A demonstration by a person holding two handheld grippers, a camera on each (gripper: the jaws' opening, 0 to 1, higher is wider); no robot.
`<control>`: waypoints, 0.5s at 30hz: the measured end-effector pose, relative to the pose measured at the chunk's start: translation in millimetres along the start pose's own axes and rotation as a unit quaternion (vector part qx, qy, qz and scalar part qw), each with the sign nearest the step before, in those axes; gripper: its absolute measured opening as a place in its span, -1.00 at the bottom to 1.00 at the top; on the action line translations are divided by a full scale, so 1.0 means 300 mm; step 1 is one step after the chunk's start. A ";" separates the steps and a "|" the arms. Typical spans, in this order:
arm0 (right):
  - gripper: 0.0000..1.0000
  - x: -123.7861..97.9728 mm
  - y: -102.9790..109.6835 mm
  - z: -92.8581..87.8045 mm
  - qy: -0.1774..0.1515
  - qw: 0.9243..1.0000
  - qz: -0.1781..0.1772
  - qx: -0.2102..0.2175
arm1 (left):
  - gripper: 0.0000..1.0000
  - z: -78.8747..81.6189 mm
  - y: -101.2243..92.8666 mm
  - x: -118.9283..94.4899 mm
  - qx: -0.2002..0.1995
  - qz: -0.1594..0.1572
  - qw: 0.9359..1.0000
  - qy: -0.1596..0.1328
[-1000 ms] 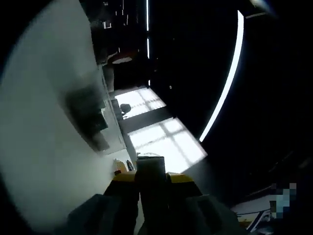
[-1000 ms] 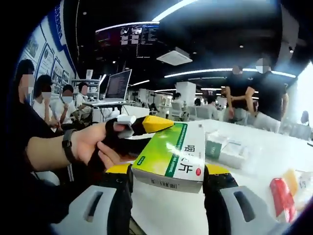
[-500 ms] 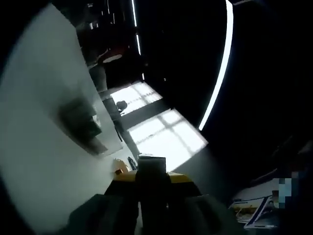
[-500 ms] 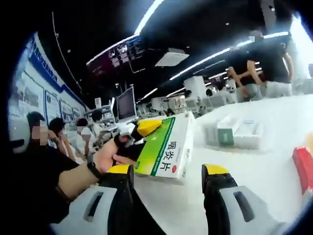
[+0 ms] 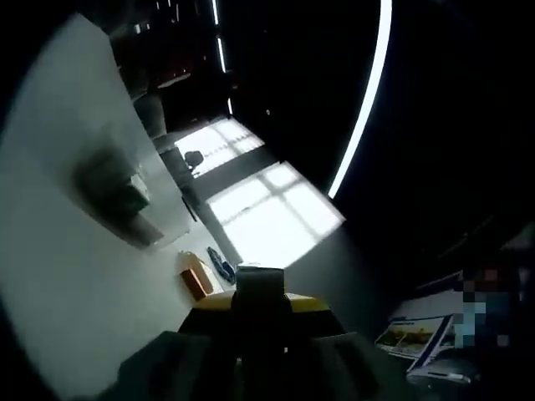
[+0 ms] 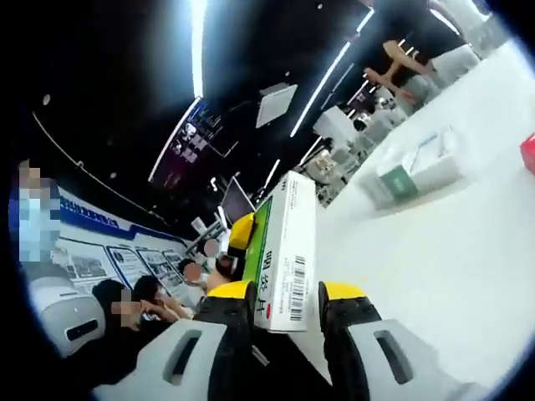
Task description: Arrange the small medicine boxes into an aligned row inside the storage area until every box is upright, visible, and separated from the surrounding clutter.
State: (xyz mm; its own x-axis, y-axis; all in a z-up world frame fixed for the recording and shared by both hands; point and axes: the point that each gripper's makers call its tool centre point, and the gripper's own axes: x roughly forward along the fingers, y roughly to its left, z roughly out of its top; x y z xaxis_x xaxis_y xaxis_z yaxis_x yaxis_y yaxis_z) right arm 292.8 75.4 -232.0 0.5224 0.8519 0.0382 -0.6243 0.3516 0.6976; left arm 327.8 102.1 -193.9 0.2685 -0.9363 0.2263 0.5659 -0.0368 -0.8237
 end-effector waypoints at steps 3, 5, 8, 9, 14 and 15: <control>-0.55 -0.010 0.008 0.000 0.003 0.998 0.021 0.058 | -0.63 -0.001 -0.008 0.003 -0.009 -0.009 1.000 0.001; -0.57 -0.013 0.016 0.005 -0.001 0.997 0.034 0.074 | -0.63 -0.001 -0.016 0.005 -0.012 -0.016 1.000 0.000; -0.60 -0.016 0.050 0.006 -0.003 0.992 0.069 0.105 | -0.63 -0.002 -0.035 0.009 -0.031 -0.036 0.999 -0.002; -0.60 -0.017 0.066 0.007 -0.004 0.990 0.083 0.114 | -0.63 -0.003 -0.046 0.011 -0.043 -0.048 0.998 -0.002; -0.62 -0.003 0.084 -0.031 0.022 0.990 0.077 0.117 | -0.63 -0.003 -0.055 0.014 -0.044 -0.053 0.998 -0.001; -0.62 -0.001 0.087 -0.033 0.022 0.990 0.077 0.118 | -0.63 -0.002 -0.055 0.015 -0.043 -0.053 0.998 -0.002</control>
State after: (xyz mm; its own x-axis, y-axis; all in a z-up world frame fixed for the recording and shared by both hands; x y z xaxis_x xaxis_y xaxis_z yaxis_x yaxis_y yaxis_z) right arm 270.7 88.1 -220.9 0.4030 0.9060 0.1298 -0.5391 0.1204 0.8336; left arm 319.1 98.3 -179.6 0.2138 -0.9245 0.3157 0.5222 -0.1650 -0.8367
